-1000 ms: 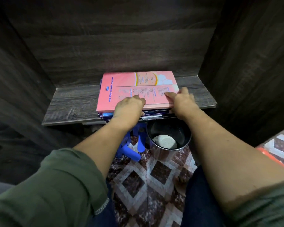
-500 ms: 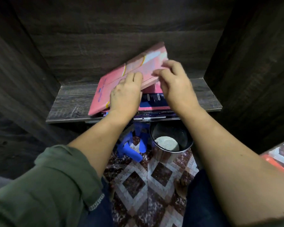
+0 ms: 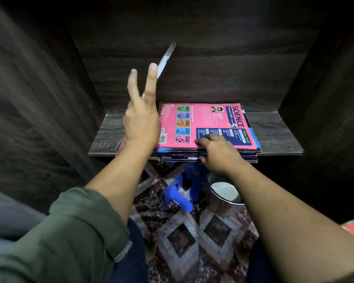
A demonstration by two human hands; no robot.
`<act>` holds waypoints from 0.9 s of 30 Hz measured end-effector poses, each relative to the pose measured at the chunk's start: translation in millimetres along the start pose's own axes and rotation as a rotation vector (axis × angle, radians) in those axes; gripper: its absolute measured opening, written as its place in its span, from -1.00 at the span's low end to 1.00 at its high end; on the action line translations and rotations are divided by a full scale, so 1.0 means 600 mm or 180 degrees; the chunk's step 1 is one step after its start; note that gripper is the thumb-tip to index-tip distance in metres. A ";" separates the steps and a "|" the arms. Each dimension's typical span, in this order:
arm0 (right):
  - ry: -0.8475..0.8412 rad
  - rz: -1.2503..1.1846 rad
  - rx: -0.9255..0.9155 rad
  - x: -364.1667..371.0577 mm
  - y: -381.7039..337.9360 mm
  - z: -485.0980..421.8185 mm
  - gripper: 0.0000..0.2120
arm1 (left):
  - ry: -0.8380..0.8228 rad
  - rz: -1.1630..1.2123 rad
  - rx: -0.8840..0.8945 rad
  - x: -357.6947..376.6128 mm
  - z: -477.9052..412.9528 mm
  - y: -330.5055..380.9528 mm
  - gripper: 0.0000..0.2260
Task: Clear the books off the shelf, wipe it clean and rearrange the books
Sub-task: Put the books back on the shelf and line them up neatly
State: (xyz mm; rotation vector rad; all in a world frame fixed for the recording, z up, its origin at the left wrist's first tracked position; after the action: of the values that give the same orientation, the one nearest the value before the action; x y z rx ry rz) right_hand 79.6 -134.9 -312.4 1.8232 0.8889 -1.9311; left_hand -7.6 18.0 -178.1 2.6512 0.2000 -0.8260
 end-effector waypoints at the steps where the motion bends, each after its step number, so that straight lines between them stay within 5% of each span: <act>1: -0.0005 0.0054 0.0014 0.000 -0.003 -0.001 -0.43 | 0.0015 0.0036 -0.0051 -0.008 -0.004 -0.006 -0.18; 10: -0.0125 0.0432 -0.0016 0.015 -0.013 -0.011 -0.30 | 0.0551 0.0297 -0.0714 -0.075 -0.034 -0.091 -0.43; 20: -0.0187 0.0441 -0.0247 0.024 -0.016 -0.015 -0.28 | 0.1100 0.0084 -0.1513 -0.144 -0.051 -0.215 -0.43; 27: -0.0128 0.0437 -0.0218 0.024 -0.017 -0.016 -0.34 | 0.1197 -0.1596 -0.1589 -0.162 -0.068 -0.251 -0.42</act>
State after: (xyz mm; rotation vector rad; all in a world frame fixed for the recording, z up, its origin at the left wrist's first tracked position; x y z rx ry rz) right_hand 78.9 -118.8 -324.4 1.7521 0.7855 -1.8244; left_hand -101.5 170.4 -135.0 2.2639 1.0509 -0.3269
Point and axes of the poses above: each hand's wrist, its own z-axis away from the middle knuckle, its own x-axis out of the palm, y = z × x, the point moved 9 cm from there along -z, towards the middle knuckle, and after that the axes turned 4 degrees about y, right-handed, at the moved point
